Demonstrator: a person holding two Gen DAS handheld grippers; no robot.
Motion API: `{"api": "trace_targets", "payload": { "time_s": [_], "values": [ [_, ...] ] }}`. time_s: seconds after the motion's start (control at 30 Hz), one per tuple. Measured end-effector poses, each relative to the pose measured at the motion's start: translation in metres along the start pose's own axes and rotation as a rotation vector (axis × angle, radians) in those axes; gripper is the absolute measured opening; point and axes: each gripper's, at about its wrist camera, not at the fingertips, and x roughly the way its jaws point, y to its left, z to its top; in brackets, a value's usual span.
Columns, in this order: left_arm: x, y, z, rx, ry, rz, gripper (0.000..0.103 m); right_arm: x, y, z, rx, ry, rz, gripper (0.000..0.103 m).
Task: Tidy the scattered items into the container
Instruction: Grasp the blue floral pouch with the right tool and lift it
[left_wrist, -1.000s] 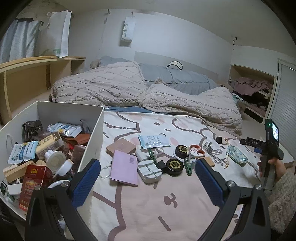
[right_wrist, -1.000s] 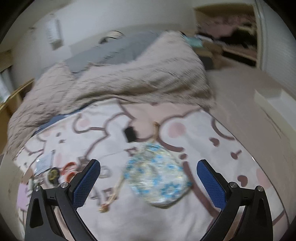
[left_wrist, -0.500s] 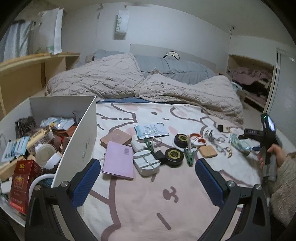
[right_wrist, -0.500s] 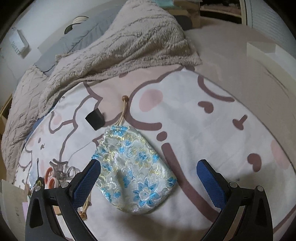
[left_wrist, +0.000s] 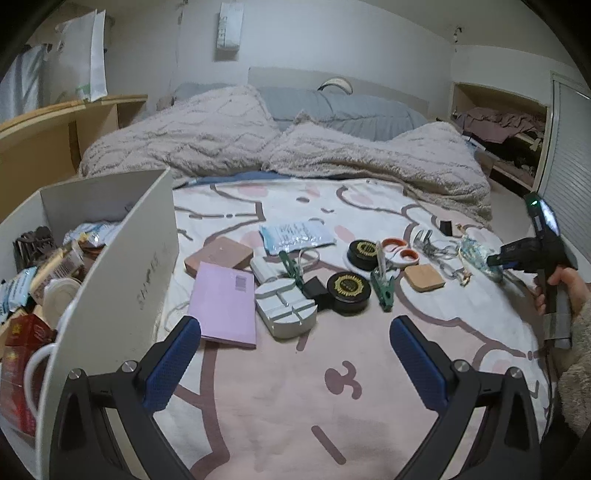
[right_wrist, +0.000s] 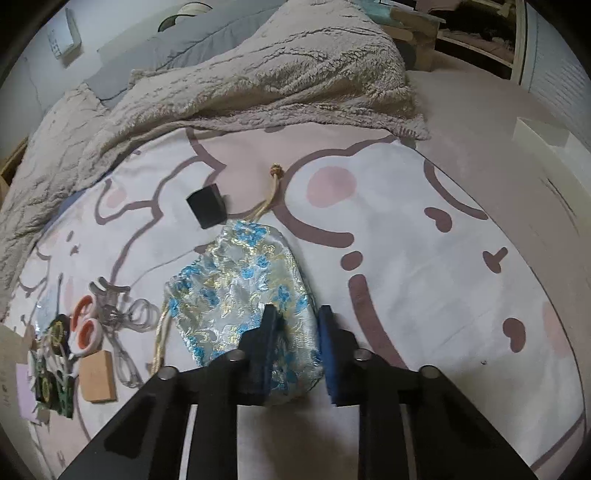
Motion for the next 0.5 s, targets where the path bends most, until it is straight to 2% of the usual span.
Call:
{"api": "trace_targets", "payload": {
  "time_s": [0.07, 0.33, 0.5],
  "values": [
    [0.008, 0.001, -0.001, -0.007, 0.021, 0.003, 0.103, -0.003, 0.003, 0.000, -0.013, -0.005, 0.026, 0.012],
    [0.040, 0.004, 0.001, -0.058, 0.103, -0.021, 0.101, -0.032, 0.026, -0.003, -0.055, -0.083, 0.111, 0.008],
    [0.054, 0.003, 0.003, -0.065, 0.123, -0.021, 0.096, -0.050, 0.036, -0.009, -0.039, -0.091, 0.228, 0.008]
  ]
}}
